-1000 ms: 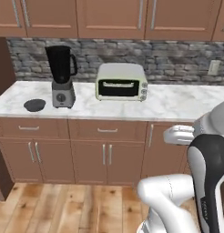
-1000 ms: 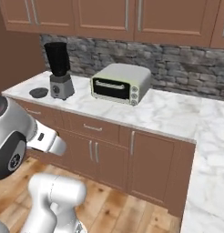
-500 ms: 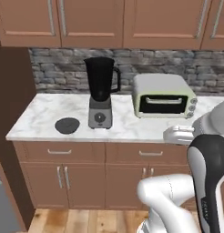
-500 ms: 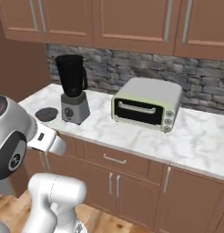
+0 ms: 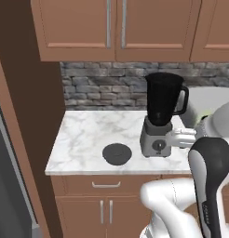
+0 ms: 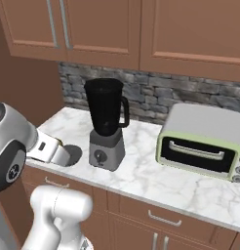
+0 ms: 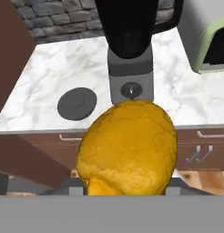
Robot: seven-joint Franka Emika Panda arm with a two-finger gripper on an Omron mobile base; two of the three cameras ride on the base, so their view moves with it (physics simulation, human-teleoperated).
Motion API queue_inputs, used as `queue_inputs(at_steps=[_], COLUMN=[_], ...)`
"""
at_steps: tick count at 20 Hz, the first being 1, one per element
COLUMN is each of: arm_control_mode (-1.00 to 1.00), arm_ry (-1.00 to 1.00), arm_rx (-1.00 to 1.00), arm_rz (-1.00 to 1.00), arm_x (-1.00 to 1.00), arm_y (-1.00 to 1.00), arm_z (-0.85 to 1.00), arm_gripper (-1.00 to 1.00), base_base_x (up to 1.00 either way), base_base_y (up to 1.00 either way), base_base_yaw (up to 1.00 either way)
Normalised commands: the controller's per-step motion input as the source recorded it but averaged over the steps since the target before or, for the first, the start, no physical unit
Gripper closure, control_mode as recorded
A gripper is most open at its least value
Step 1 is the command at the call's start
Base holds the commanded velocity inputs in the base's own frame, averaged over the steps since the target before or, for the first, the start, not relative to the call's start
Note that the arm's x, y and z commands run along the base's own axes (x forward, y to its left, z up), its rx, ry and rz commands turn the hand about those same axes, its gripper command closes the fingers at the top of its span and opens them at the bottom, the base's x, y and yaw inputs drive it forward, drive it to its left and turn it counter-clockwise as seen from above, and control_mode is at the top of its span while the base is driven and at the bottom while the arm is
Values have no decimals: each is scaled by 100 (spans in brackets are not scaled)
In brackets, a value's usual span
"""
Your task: Grab the garlic and lemon from the fridge, place them in the blender, close the lid, and turn on the blender to create a marinade.
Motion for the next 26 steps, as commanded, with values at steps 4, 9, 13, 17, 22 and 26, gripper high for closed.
queue_inputs(at_steps=[4, 9, 13, 17, 22, 26], arm_control_mode=[100, -100, -100, -100, -100, -100], arm_ry=[0, -6, -1, 11, 28, 35], arm_rx=[0, -2, -3, 0, 0, 0], arm_rz=[0, 0, 0, 0, 0, 0], arm_x=[0, 0, 61, 98, 100, 67], arm_y=[0, 0, 0, -1, 0, 0], arm_z=[0, 7, 82, 95, 94, 31], arm_gripper=[100, 100, 100, 100, 100, 100], base_base_x=[29, 0, 0, 0, 0, 0], base_base_y=[7, 3, 0, 0, 0, 0], base_base_yaw=[-16, -2, 0, 0, 0, 0])
